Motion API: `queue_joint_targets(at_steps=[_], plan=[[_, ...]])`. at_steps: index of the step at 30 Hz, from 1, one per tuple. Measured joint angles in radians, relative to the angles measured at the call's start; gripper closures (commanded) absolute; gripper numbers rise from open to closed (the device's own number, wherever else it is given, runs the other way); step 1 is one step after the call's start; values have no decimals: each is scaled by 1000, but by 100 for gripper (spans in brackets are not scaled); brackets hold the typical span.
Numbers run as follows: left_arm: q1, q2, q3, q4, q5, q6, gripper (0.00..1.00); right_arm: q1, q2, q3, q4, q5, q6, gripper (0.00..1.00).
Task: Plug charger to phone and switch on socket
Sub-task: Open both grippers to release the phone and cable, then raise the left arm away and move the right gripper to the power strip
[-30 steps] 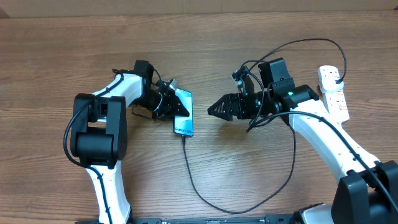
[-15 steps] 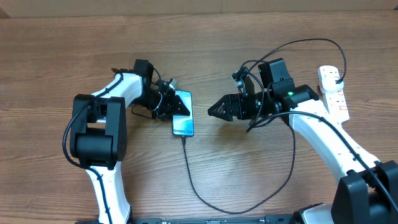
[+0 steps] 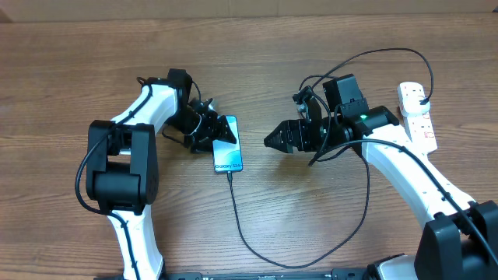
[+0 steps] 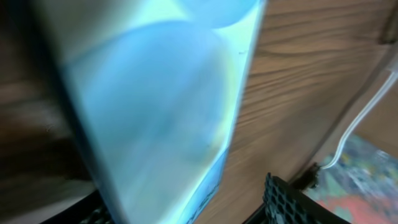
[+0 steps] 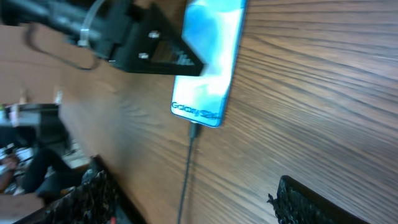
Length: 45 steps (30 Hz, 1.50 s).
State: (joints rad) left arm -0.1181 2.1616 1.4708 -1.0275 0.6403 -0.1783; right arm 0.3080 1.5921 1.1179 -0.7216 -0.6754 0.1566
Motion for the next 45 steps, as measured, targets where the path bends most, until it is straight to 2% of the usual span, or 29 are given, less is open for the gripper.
queue_joint_targets(at_steps=[4,6,8,9,11,13,21,25,31,37,45], plan=[[0,2,46,-73,-125,-23,21,-8,0,0,-16,40,0,16],[1,13,82,-117,-184,-31,9,-24,0,0,-26,53,1,10],[1,24,116,-148,-230,-33,6,-42,0,0,-35,61,-3,8],[1,32,137,-161,-257,-34,0,-58,0,0,-42,66,-2,8],[2,48,179,-195,-304,-37,0,-90,0,0,-58,77,-2,6],[3,56,222,-233,-344,-37,0,-130,0,0,-68,81,-2,0],[3,46,376,-303,-407,-40,0,-329,0,0,-76,112,-3,0],[2,-16,403,-298,-415,-40,0,-429,0,1,-78,171,0,0],[-5,-204,423,-246,-420,-32,0,-536,0,51,-87,285,19,0],[-27,-342,437,-232,-420,-20,0,-586,-3,88,53,462,55,0],[-32,-349,439,-279,-421,-20,0,-715,-3,90,208,705,112,0]])
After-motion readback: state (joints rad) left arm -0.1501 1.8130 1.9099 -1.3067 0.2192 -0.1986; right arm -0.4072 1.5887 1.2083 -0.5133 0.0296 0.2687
